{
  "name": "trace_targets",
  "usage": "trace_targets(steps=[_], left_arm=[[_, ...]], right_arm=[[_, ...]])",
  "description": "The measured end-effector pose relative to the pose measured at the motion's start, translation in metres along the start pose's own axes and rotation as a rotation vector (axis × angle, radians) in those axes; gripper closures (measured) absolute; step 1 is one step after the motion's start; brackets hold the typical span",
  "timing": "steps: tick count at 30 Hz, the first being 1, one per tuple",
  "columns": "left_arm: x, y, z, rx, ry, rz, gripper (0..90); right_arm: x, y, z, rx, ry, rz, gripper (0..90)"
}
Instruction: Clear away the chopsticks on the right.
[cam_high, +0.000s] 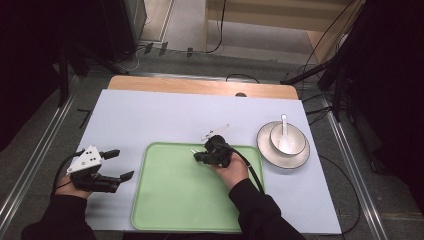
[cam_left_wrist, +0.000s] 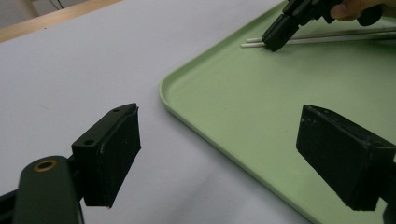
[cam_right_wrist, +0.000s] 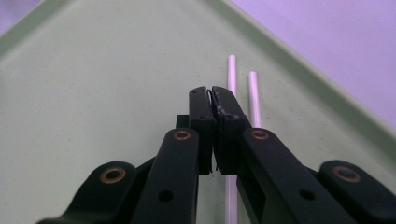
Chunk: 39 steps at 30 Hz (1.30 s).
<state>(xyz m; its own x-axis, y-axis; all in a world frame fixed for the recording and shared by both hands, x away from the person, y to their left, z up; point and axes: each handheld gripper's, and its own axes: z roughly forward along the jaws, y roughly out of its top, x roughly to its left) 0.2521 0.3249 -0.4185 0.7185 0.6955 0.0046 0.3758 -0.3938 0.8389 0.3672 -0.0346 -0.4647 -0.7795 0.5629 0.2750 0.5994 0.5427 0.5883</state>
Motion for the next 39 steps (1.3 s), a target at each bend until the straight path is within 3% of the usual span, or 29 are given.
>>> trace_targets(steps=[7,23,32,35,39], left_arm=[[0.0,0.0,0.001,0.002,-0.003,0.0,13.5],[0.001,0.003,0.006,0.002,-0.015,0.011,13.5],[0.001,0.004,0.008,0.007,-0.015,0.011,13.5],[0.001,0.004,0.007,0.007,-0.015,0.011,13.5],[0.002,0.004,0.006,0.003,-0.013,0.01,13.5]], right_arm=[[-0.006,-0.002,-0.005,-0.002,-0.026,0.017,88.0],[-0.019,-0.011,-0.015,-0.009,-0.037,0.065,88.5],[-0.015,0.0,-0.006,-0.013,-0.04,0.04,87.9],[-0.016,0.007,-0.002,-0.013,-0.04,0.059,84.3],[-0.016,0.011,-0.001,0.007,-0.075,0.038,90.0]])
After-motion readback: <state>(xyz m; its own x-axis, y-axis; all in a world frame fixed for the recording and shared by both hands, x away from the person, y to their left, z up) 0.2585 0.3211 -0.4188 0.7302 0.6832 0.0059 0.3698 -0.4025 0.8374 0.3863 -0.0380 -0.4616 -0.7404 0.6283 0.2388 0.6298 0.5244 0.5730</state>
